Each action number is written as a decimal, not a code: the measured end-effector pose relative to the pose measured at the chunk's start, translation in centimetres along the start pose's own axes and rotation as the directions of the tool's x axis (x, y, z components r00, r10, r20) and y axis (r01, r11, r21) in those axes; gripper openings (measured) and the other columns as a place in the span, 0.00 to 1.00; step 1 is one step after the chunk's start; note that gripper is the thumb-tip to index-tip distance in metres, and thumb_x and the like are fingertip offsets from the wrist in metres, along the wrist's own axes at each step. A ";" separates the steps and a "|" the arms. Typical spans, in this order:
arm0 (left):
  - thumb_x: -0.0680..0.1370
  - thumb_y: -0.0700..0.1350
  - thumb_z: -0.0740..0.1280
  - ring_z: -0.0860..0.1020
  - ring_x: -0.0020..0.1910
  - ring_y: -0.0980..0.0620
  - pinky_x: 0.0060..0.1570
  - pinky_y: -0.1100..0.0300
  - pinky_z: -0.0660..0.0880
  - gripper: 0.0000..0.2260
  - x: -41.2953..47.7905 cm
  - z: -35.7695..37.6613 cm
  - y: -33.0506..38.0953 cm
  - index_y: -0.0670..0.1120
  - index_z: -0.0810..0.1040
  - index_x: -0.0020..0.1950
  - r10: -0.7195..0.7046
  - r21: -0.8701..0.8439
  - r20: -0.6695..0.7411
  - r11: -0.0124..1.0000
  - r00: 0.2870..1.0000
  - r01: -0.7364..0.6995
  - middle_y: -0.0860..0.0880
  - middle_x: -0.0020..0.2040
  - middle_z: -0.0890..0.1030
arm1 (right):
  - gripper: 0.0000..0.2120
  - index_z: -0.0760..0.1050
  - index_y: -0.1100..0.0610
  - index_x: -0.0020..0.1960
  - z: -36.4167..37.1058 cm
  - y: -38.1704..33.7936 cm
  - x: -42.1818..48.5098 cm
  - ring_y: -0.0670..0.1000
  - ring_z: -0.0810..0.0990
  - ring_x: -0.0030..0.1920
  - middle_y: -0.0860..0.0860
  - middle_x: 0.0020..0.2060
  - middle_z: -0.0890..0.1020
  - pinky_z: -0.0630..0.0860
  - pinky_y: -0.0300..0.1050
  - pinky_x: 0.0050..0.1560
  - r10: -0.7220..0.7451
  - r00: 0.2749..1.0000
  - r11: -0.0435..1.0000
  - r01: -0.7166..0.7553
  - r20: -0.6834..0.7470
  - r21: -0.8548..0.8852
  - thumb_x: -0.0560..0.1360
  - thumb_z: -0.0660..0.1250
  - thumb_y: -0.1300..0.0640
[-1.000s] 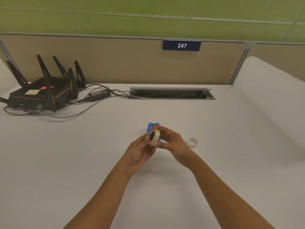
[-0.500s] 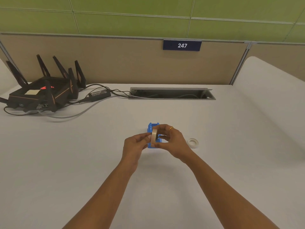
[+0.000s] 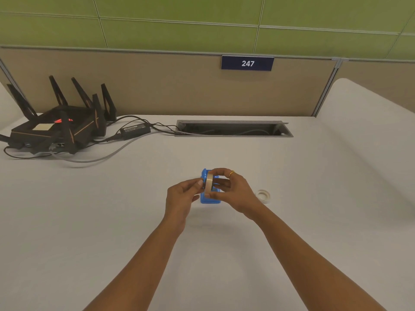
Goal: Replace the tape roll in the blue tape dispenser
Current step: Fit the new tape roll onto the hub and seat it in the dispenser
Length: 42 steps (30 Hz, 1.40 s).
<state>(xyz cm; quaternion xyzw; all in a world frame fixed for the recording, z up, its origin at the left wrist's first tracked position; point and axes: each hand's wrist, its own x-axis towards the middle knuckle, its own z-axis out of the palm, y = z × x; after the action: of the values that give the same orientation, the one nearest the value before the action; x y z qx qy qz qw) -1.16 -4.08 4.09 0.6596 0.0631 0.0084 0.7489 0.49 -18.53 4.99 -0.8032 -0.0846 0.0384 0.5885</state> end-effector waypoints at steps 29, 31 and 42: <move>0.66 0.40 0.74 0.82 0.46 0.59 0.45 0.58 0.76 0.14 2.0 -0.2 -0.5 0.55 0.80 0.46 0.028 -0.039 0.192 0.999 0.981 -0.021 0.60 0.44 0.84 | 0.22 0.73 0.54 0.61 0.1 0.5 0.5 0.43 0.77 0.49 0.51 0.53 0.80 0.74 0.25 0.40 -0.091 0.996 0.994 0.091 0.004 -0.057 0.68 0.73 0.59; 0.66 0.41 0.74 0.82 0.45 0.59 0.45 0.59 0.76 0.13 1.9 -0.2 -0.5 0.56 0.80 0.45 0.026 -0.035 0.194 0.999 0.981 -0.019 0.60 0.42 0.84 | 0.22 0.73 0.53 0.61 0.1 0.6 0.5 0.43 0.77 0.49 0.48 0.52 0.79 0.73 0.26 0.40 -0.092 0.996 0.994 0.092 0.008 -0.057 0.68 0.72 0.58; 0.65 0.40 0.74 0.82 0.46 0.57 0.51 0.57 0.75 0.11 2.1 -0.2 -0.2 0.54 0.81 0.42 -0.010 -0.008 0.192 1.000 0.981 0.012 0.57 0.40 0.85 | 0.21 0.72 0.51 0.60 0.0 0.6 0.6 0.37 0.77 0.48 0.45 0.51 0.79 0.71 0.23 0.41 -0.080 0.996 0.996 0.082 0.046 -0.030 0.69 0.72 0.57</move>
<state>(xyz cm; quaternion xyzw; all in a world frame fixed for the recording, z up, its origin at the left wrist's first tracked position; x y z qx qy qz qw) 0.87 -3.70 3.74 0.6535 -0.0057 -0.0591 0.7546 1.11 -18.65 4.46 -0.8073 -0.1310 0.0313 0.5745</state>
